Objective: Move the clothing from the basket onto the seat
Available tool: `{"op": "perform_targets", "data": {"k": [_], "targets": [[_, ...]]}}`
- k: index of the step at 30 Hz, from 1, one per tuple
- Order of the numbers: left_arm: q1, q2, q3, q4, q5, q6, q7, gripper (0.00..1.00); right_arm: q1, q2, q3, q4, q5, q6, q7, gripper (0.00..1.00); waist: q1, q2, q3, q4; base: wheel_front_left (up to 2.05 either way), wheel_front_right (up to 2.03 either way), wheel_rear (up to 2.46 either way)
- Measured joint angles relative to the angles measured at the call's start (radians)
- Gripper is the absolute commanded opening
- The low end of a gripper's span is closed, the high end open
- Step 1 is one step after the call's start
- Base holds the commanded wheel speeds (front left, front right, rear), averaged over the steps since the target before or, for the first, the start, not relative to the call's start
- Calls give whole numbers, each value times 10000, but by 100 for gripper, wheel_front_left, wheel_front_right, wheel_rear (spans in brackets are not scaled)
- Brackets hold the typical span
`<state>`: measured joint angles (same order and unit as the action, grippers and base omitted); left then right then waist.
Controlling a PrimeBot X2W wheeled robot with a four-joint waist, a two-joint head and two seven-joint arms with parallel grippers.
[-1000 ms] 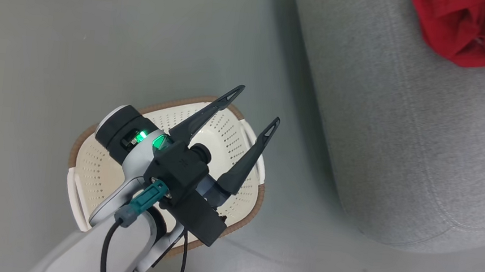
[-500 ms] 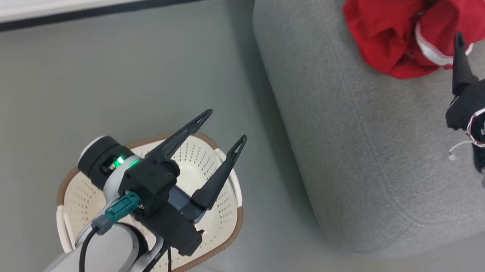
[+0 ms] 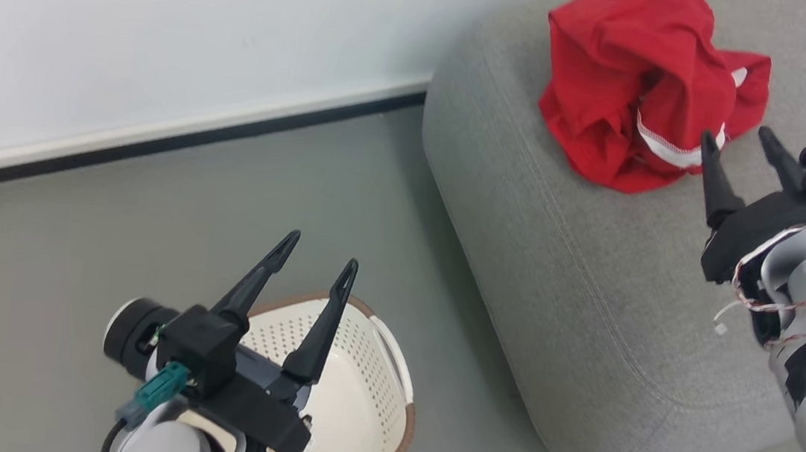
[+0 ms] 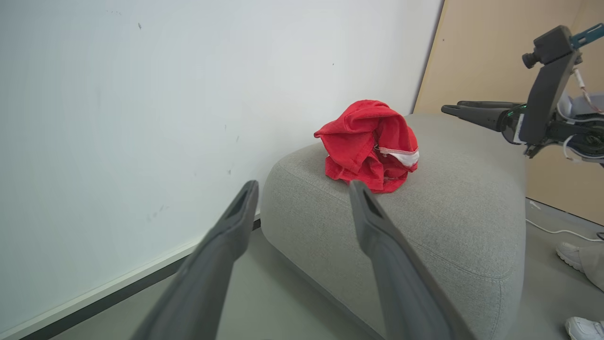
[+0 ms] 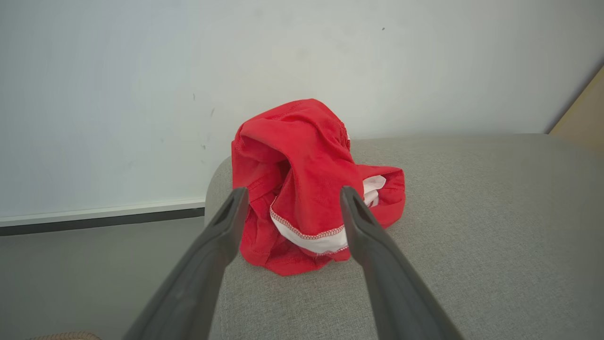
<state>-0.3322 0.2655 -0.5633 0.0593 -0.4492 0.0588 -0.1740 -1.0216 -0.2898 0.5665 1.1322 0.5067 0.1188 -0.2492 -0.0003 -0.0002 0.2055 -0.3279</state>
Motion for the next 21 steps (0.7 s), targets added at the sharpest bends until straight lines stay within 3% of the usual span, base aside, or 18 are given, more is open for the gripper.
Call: {"op": "perform_targets", "data": {"k": [17, 21], "targets": [[2257, 249, 1302, -75, -418, 562, -456, 100, 2918, 261, -222, -2727, 228, 40, -2, 100, 1, 1, -1564, 1892, 0, 0, 0], [2781, 284, 1739, -180, -418, 583, -485, 100, 3731, 454, -288, -3622, 257, -201, -4, 100, 1, 1, -1801, 2315, 0, 0, 0]]}}
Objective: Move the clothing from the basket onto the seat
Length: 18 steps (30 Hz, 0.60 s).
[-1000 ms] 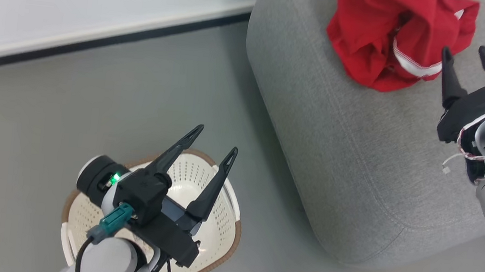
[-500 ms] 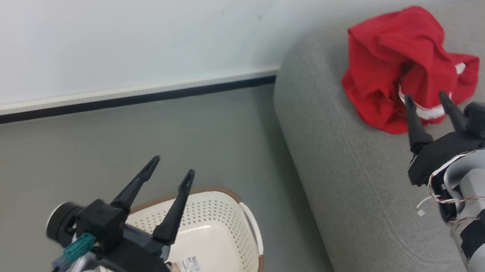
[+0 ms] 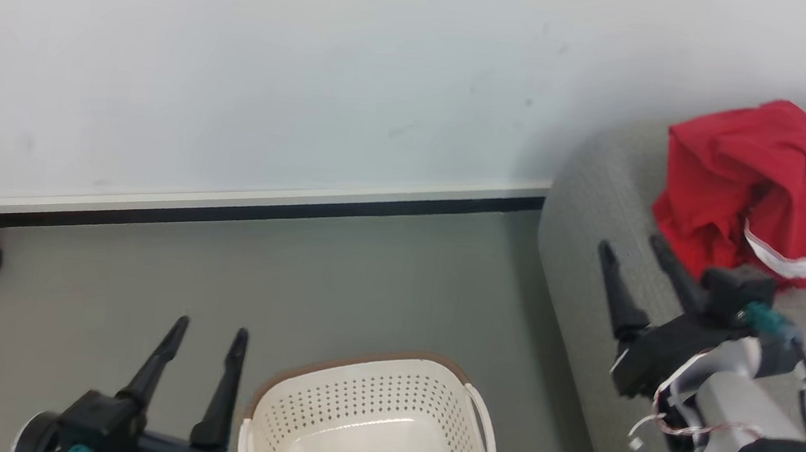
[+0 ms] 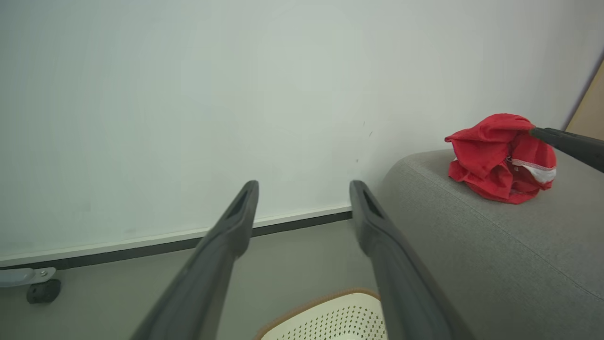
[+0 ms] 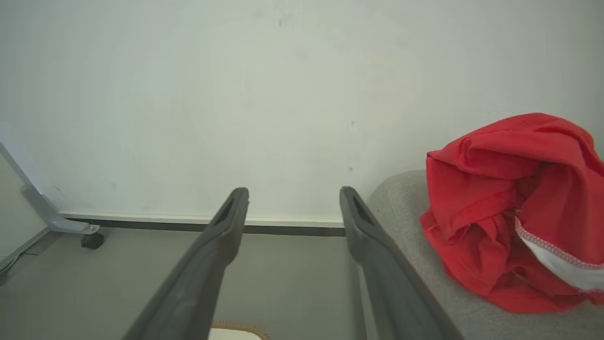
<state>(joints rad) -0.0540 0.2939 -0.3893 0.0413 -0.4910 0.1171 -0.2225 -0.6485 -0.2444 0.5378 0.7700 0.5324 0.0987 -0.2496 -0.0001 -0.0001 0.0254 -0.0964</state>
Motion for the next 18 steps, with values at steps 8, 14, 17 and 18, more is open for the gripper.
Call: {"op": "perform_targets", "data": {"k": [8, 14, 17, 18], "targets": [[1109, -2, 848, -303, 59, 65, -96, 100, 1567, 334, 50, -1647, -86, -658, 0, 100, 0, 0, -355, 548, 0, 0, 0], [1748, -410, 1785, -343, 209, 71, -171, 100, 2772, 391, -46, -2734, -157, -1267, -27, 100, 0, 2, -395, 609, 0, 0, 0], [1957, -583, 2023, -385, 389, 71, -171, 100, 3334, 399, -105, -3208, -165, -1526, -29, 100, 2, 1, -377, 590, 0, 0, 0], [2029, -660, 2117, -426, 514, 71, -171, 100, 3488, 399, -138, -3356, -184, -1616, -29, 100, 1, 1, -372, 581, 0, 0, 0]]}}
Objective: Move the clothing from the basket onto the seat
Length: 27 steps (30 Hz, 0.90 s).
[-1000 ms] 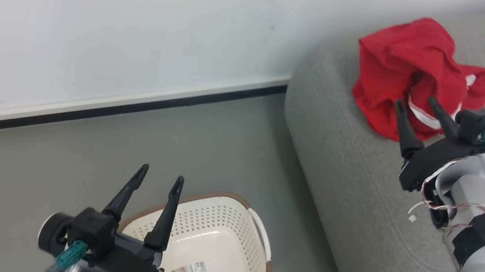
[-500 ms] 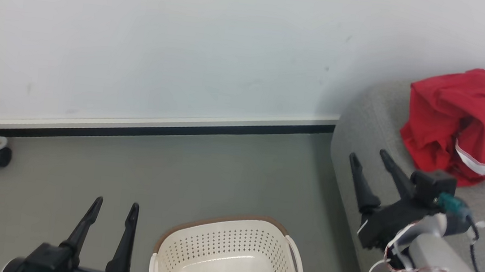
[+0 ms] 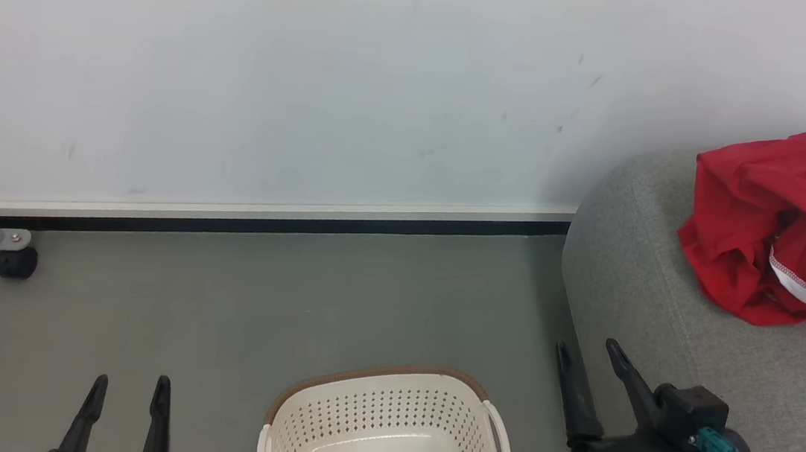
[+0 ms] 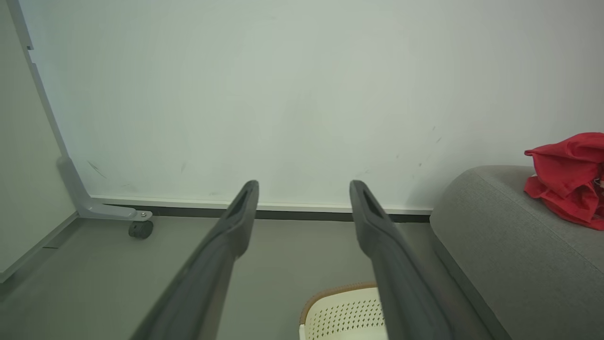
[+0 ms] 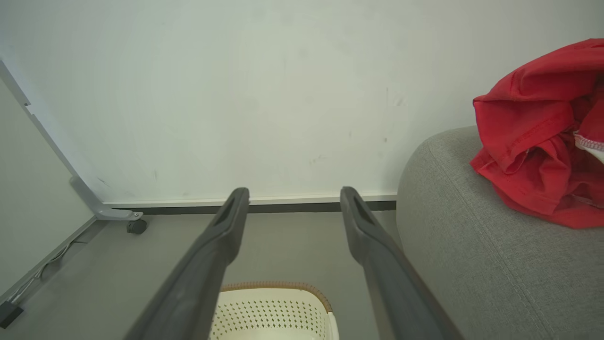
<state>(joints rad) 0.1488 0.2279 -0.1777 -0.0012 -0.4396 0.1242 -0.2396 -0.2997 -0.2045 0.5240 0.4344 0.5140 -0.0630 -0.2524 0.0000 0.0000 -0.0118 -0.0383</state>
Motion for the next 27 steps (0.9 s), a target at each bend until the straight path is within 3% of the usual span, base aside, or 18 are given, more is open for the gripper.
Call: {"op": "perform_targets", "data": {"k": [11, 27], "targets": [[533, -407, 696, -196, 702, 2, -31, 100, 1359, -69, -362, -1459, -75, -339, -13, 100, 0, 0, -53, -174, 0, 0, 0], [859, -612, 995, -474, 1250, 2, 38, 100, 2175, -259, -901, -2635, -219, -525, -13, 100, 0, 0, -55, -184, 0, 0, 0]]}}
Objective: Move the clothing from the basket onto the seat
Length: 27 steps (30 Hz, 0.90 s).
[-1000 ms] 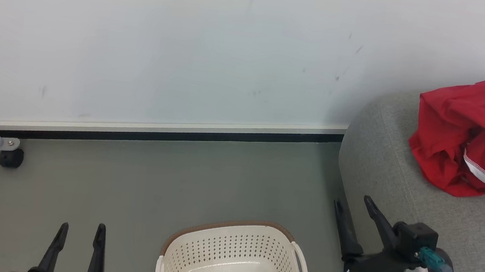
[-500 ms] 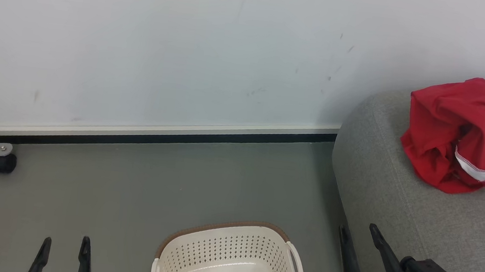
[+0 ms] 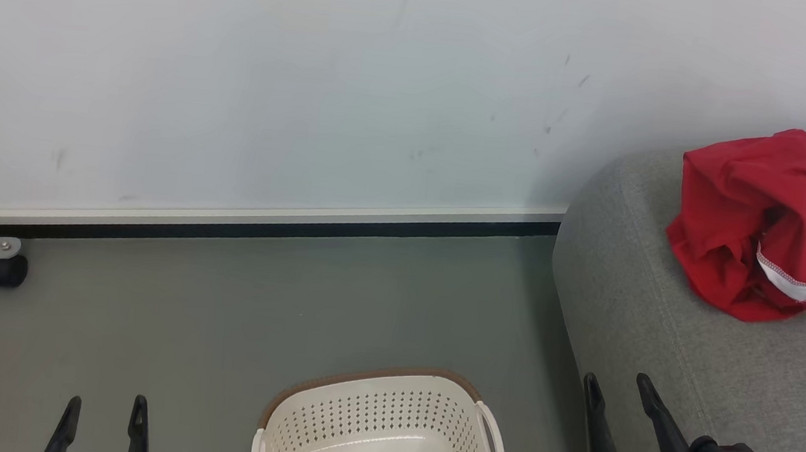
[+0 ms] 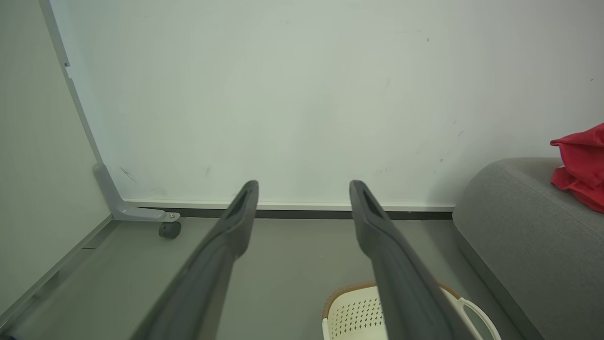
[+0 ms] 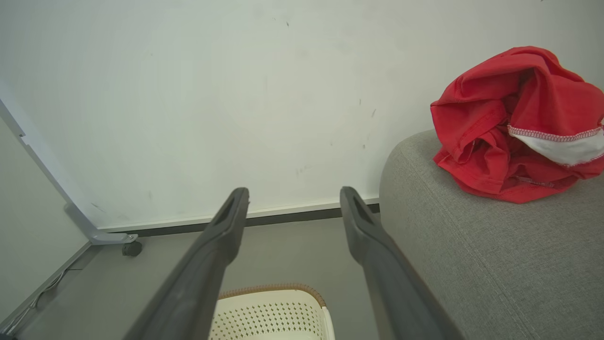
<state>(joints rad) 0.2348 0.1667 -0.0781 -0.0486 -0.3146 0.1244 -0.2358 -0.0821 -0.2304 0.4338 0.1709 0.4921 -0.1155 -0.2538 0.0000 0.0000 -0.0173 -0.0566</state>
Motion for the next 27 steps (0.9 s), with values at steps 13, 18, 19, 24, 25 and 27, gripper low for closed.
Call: {"op": "perform_targets", "data": {"k": [13, 18, 19, 24, 25, 27], "targets": [[10, 6, 0, -157, 10, 0, 291, 100, 172, -31, -278, -405, -113, -77, 8, 100, 0, 0, 24, 24, 0, 0, 0], [10, 63, 10, -180, 88, 0, 362, 100, 349, -44, -347, -531, -222, -77, 63, 100, 0, 0, -1, 21, 0, 0, 0], [10, 65, 17, -190, 88, 0, 364, 100, 361, -44, -362, -543, -268, -77, 69, 100, 0, 0, -8, 21, 0, 0, 0], [15, 119, 19, -222, 109, 0, 408, 100, 371, -44, -426, -644, -351, -79, 140, 100, 0, 0, -45, 23, 0, 0, 0], [20, 132, 17, -228, 109, 0, 420, 100, 386, -44, -433, -662, -351, -79, 153, 100, 0, -1, -53, 25, 0, 0, 0], [40, 104, -12, -130, 98, -13, 454, 0, 496, -12, -422, -587, -351, -77, 157, 0, 0, -1, -67, 32, 0, 0, 0]]}}
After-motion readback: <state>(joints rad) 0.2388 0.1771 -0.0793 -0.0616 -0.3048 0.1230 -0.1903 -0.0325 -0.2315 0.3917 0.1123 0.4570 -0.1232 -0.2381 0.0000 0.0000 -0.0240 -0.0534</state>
